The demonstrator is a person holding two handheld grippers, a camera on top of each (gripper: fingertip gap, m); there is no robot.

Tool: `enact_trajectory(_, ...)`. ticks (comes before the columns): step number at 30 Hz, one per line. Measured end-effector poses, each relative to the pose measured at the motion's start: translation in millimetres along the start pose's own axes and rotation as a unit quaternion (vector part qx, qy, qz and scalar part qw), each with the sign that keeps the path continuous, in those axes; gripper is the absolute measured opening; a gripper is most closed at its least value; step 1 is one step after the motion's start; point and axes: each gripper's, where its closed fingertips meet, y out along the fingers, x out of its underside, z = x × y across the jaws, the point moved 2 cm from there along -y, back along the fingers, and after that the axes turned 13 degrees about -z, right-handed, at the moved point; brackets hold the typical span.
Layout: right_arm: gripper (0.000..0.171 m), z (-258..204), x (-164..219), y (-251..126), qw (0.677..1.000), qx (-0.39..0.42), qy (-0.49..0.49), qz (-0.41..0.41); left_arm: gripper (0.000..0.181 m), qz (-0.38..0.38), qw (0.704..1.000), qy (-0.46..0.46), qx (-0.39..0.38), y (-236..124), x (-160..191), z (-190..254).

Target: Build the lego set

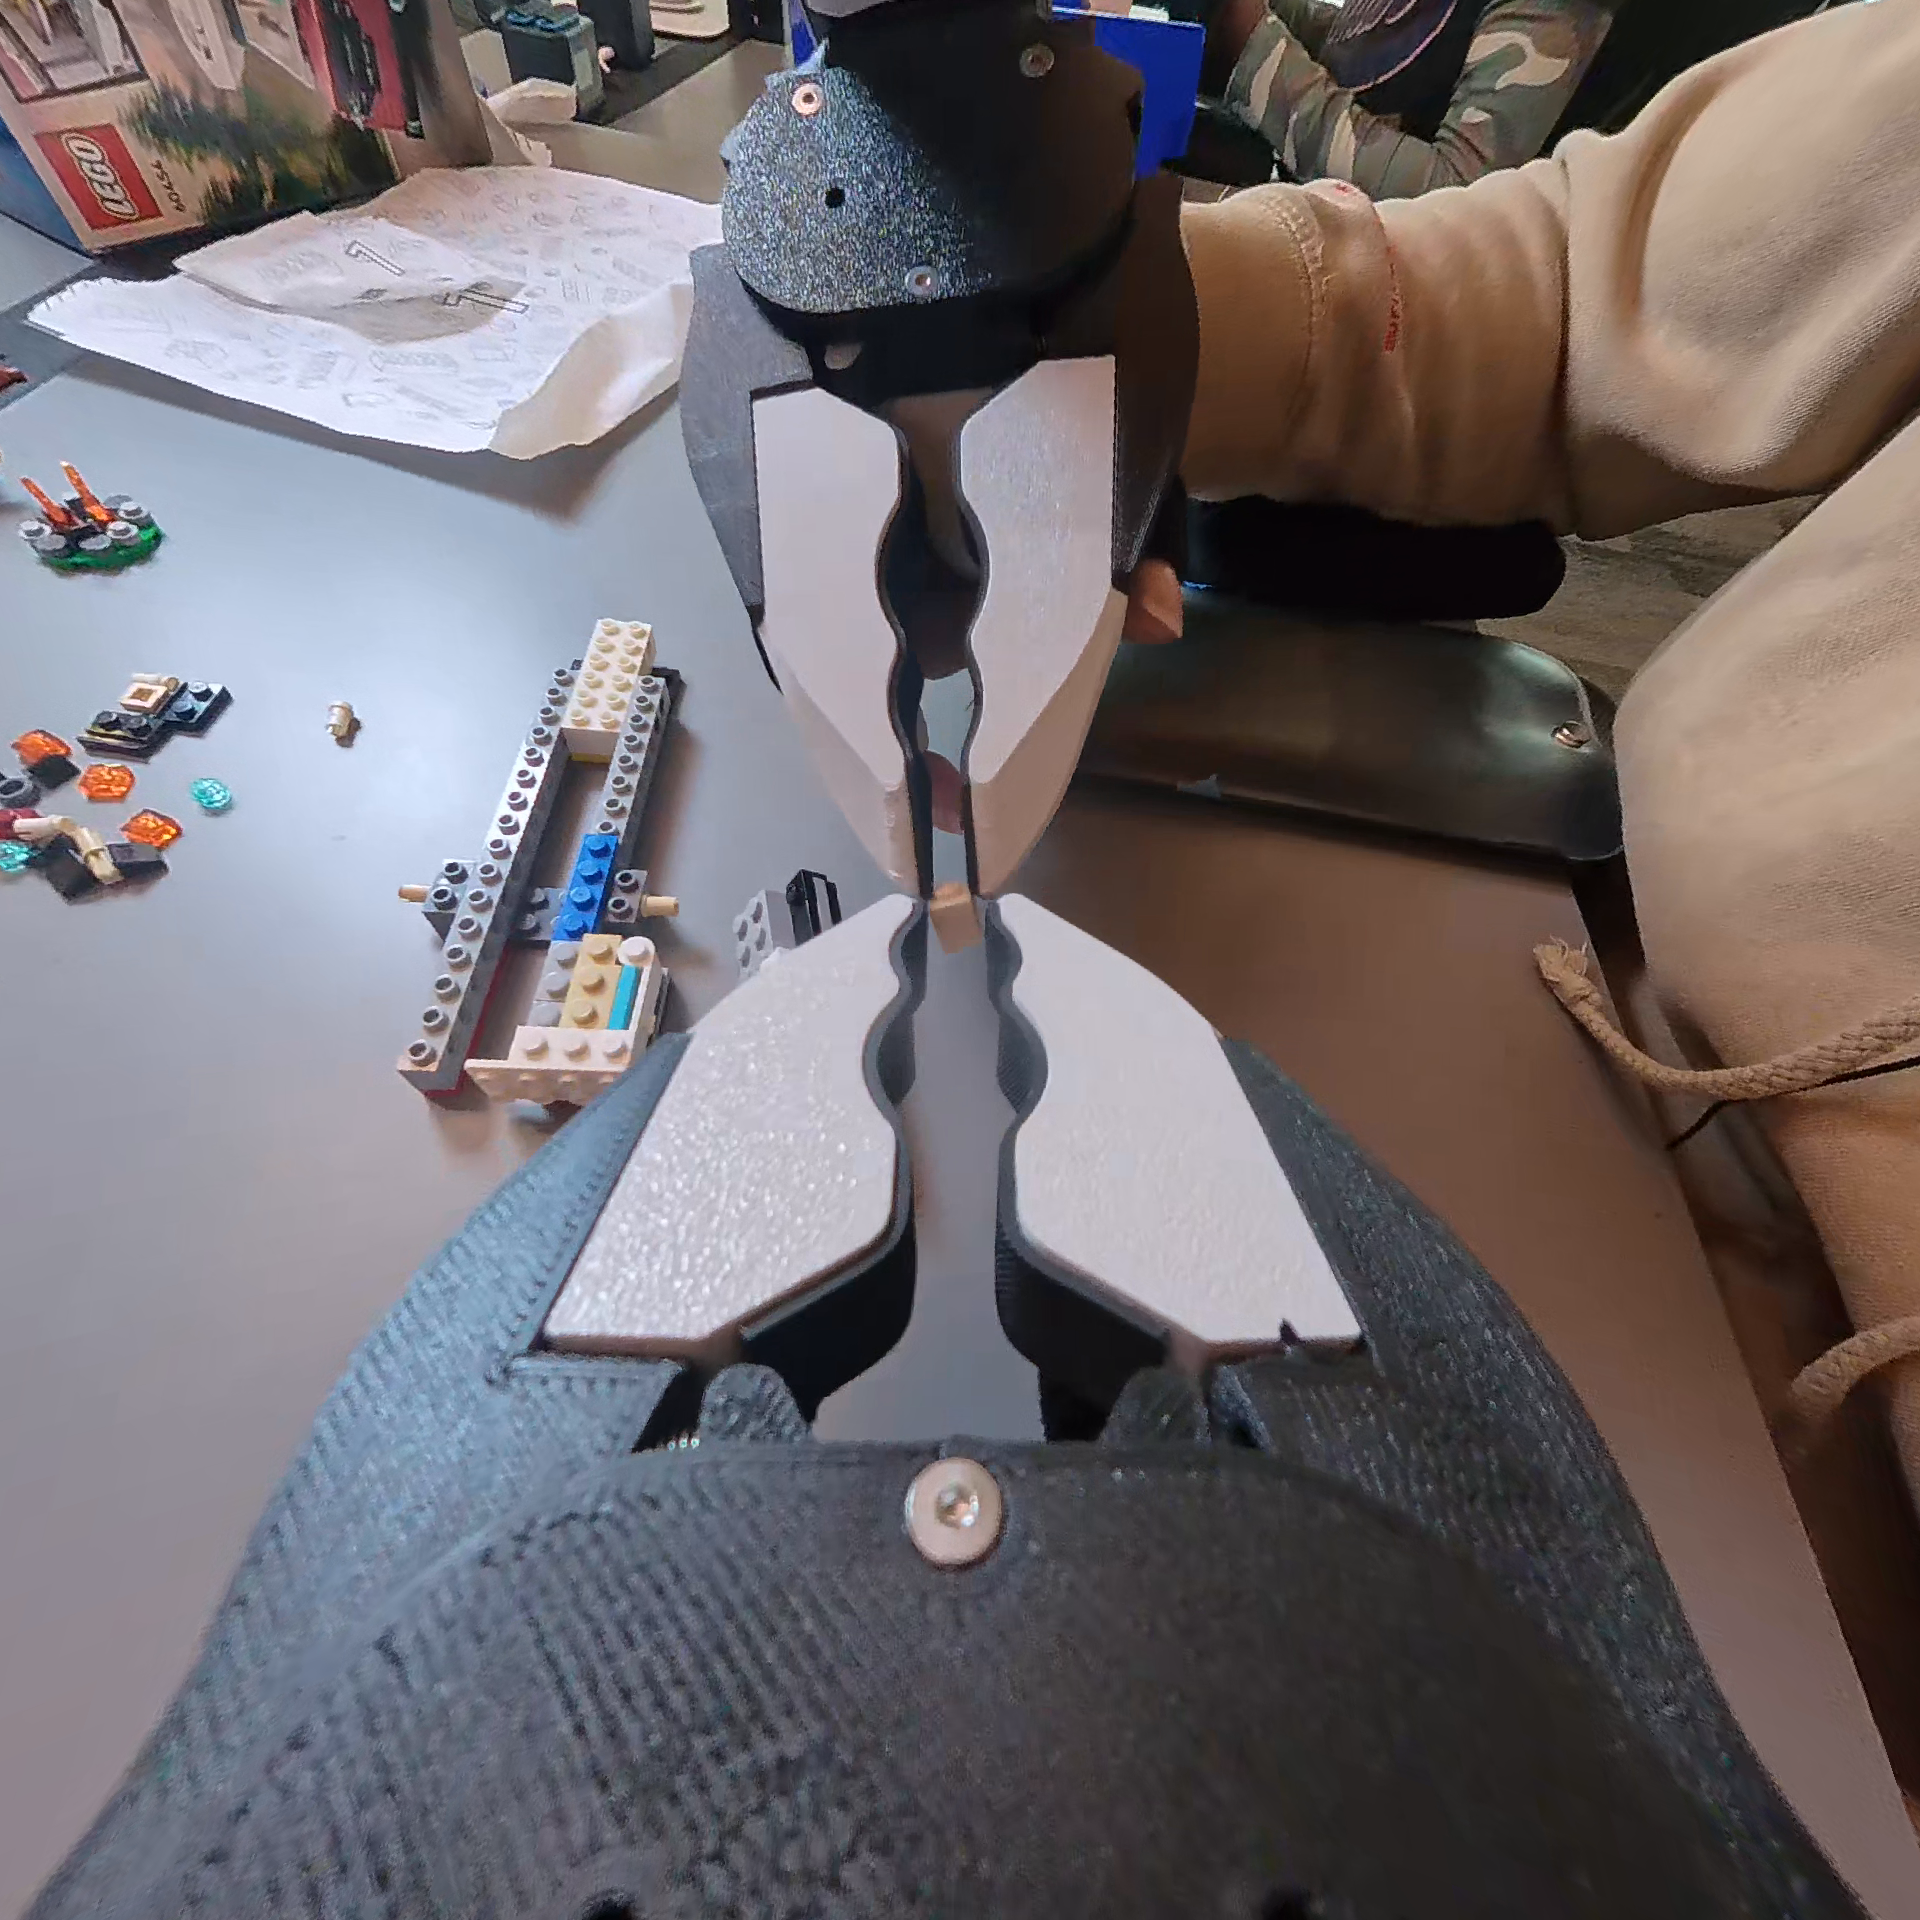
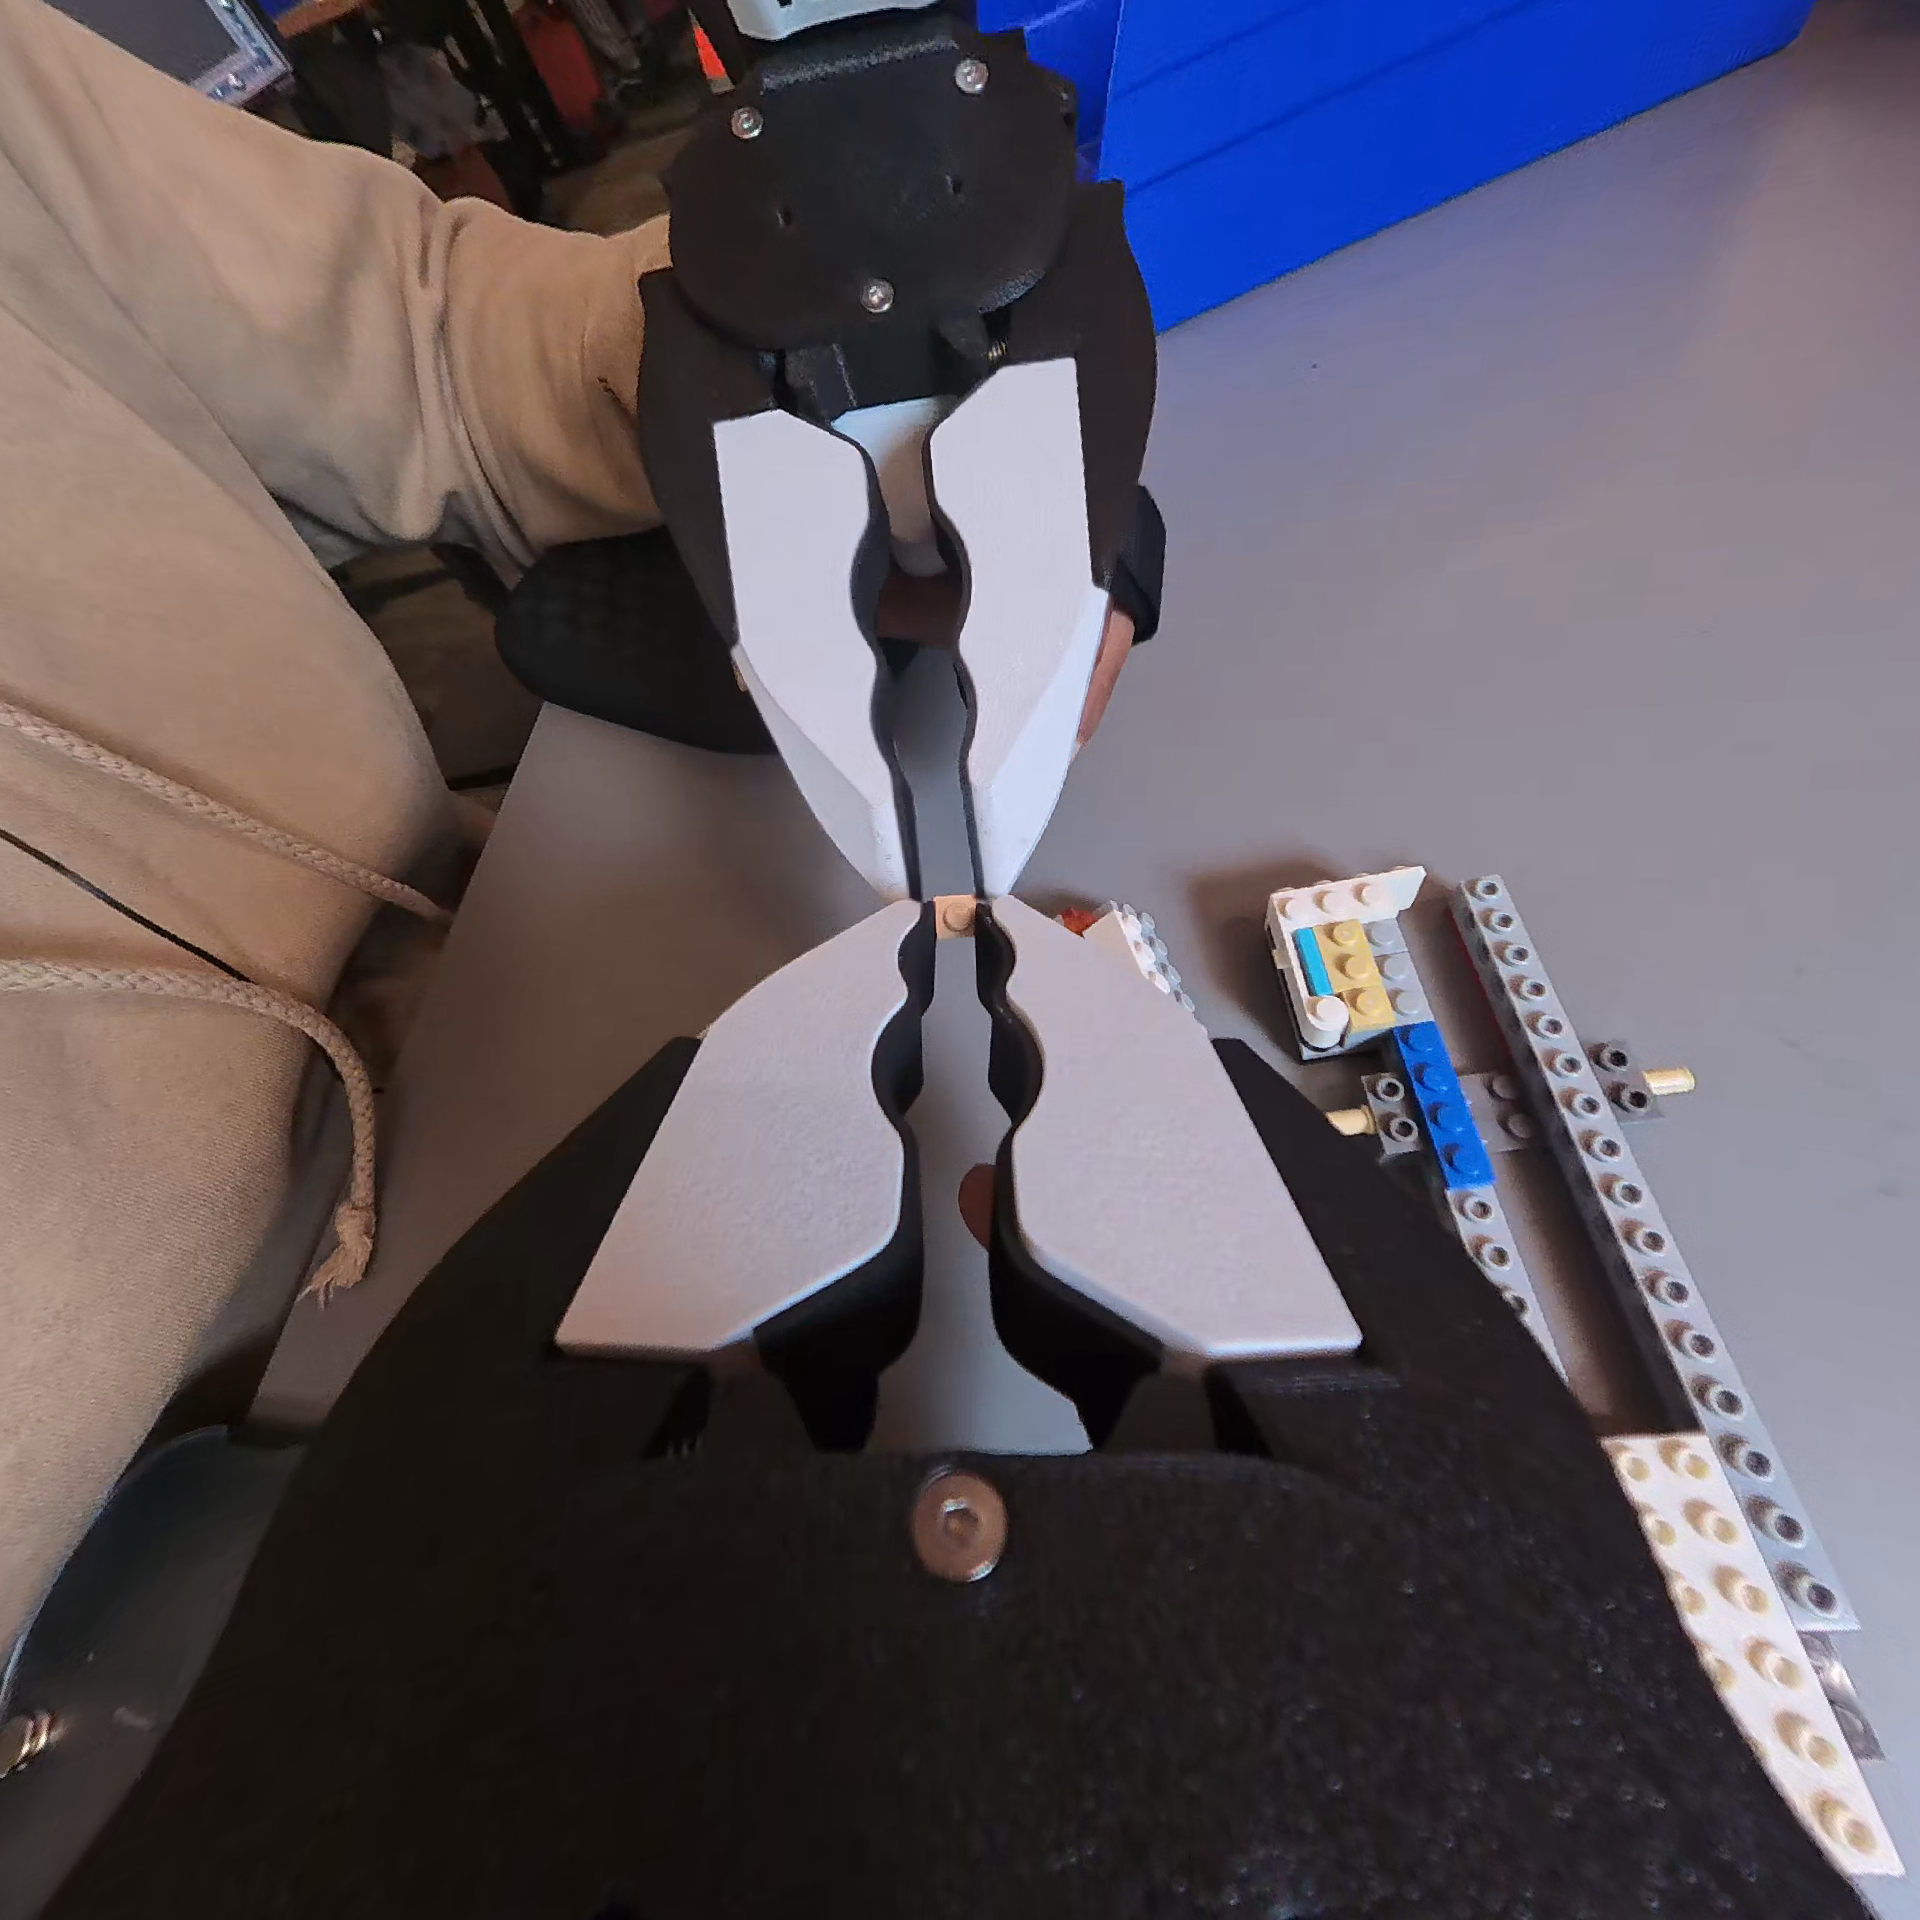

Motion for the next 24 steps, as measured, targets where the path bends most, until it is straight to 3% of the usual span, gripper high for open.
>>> enact_trajectory(11,0.007,-1,-8,-4,0.999,0.01,-0.012,0.029,0.008,0.019,0.998,-0.048,0.039,-4,-3,-2)
enact_trajectory(13,0.016,4,-7,-9,0.999,0.034,-0.021,0.024,0.008,0.017,0.998,-0.059,0.024,-6,0,-10)
enact_trajectory(18,0.03,26,19,-6,0.974,0.172,-0.109,-0.096,0.008,0.003,0.992,-0.127,-0.005,-14,12,-36)
enact_trajectory(24,0.033,40,37,19,0.922,0.261,-0.205,-0.199,0.008,-0.022,0.977,-0.209,0.034,-11,28,-44)
